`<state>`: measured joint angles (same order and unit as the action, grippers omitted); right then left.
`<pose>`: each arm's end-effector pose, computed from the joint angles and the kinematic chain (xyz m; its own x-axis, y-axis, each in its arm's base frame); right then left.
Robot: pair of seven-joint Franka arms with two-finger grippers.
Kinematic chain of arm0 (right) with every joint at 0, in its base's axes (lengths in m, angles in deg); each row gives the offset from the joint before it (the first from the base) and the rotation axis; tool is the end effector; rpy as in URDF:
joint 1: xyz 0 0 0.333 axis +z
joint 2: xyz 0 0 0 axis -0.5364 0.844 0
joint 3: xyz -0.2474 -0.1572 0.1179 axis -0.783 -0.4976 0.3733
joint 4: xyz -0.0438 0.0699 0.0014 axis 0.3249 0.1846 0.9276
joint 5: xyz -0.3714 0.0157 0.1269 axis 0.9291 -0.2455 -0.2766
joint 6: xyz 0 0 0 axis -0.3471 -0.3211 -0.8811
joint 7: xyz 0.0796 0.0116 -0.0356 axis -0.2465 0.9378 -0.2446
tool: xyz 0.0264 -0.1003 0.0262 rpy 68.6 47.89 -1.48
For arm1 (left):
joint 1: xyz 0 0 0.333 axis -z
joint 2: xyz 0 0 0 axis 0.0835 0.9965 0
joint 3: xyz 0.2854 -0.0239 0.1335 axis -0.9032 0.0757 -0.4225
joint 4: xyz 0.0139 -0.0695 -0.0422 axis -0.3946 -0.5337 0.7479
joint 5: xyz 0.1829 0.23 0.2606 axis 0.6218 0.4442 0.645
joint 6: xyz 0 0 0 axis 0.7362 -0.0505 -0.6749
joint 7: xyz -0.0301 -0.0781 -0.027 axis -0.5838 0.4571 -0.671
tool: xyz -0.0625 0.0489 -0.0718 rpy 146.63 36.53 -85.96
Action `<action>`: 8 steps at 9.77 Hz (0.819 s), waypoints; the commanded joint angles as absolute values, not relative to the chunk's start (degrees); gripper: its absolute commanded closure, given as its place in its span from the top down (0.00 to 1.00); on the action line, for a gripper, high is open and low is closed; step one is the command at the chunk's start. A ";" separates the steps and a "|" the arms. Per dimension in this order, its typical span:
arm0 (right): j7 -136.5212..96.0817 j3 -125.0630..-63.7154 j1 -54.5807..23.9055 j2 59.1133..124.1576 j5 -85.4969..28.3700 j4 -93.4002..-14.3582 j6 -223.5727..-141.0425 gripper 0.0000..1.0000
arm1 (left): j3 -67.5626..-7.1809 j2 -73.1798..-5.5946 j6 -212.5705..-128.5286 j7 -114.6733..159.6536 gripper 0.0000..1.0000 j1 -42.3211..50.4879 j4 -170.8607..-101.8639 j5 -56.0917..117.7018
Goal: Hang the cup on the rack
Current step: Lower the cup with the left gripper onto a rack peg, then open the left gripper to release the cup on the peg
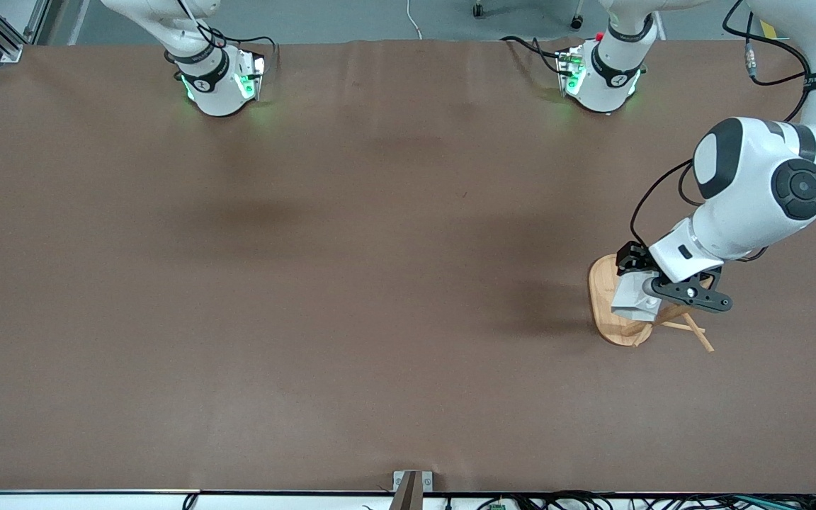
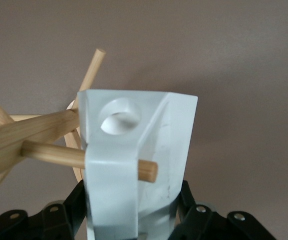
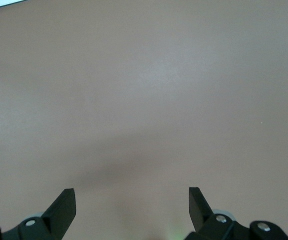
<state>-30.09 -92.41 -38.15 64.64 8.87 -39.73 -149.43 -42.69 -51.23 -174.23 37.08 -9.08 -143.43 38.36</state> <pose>0.5135 -0.0852 0.6889 0.9697 -0.2433 0.0231 -0.2434 -0.9699 0.0032 0.6102 -0.0866 0.3941 0.9628 -0.2694 0.0190 -0.2701 -0.9601 0.0728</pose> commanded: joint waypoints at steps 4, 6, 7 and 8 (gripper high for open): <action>-30.97 -92.37 -38.41 64.83 7.93 -39.14 -148.95 1.00 | -42.87 -50.49 -174.77 36.68 1.00 -9.36 -141.25 37.78; -30.96 -92.37 -38.41 64.83 7.93 -39.14 -148.87 1.00 | -43.21 -54.00 -170.41 32.92 1.00 -9.27 -139.49 38.47; -30.70 -92.37 -38.50 64.83 7.93 -39.14 -148.95 1.00 | -43.39 -56.11 -166.02 32.11 1.00 -9.27 -139.13 39.44; -30.79 -92.45 -38.50 64.83 8.02 -38.88 -149.04 1.00 | -44.35 -58.92 -164.15 32.28 1.00 -9.19 -139.13 39.62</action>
